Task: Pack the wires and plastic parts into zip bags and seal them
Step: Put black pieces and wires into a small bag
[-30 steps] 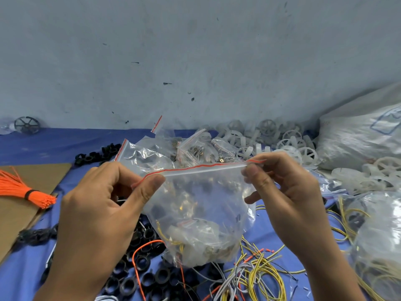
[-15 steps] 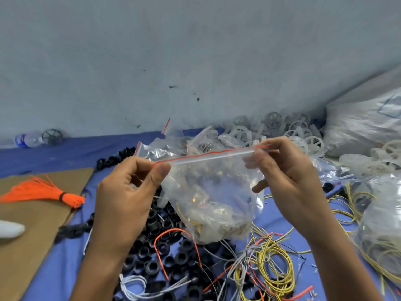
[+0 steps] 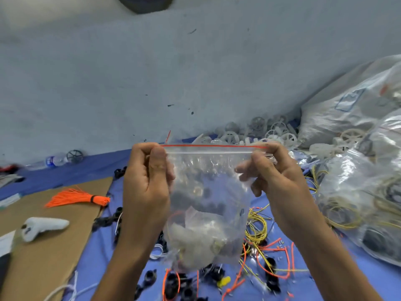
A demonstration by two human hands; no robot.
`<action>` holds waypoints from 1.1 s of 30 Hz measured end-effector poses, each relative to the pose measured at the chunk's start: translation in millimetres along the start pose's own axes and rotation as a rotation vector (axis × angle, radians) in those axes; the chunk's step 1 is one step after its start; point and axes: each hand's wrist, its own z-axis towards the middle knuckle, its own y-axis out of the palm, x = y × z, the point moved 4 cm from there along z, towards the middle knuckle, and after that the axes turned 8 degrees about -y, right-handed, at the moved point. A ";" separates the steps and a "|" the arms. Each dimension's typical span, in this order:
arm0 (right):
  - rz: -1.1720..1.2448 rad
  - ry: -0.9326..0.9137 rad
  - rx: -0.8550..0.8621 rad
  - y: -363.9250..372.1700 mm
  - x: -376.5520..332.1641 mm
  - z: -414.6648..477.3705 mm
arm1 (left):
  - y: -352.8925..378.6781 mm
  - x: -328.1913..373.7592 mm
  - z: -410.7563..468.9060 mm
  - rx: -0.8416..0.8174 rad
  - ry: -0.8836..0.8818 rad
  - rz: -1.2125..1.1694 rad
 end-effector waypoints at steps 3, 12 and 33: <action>0.144 0.290 -0.146 14.8 25.2 -40.3 | 11.1 6.4 -5.6 0.069 -0.040 -0.054; 0.091 0.427 -0.269 49.4 36.4 -105.3 | 3.7 -27.2 -7.0 0.262 -0.269 -0.119; -0.100 0.331 -0.196 46.2 47.4 -78.7 | 26.5 -87.7 -47.6 -0.117 -0.467 -0.205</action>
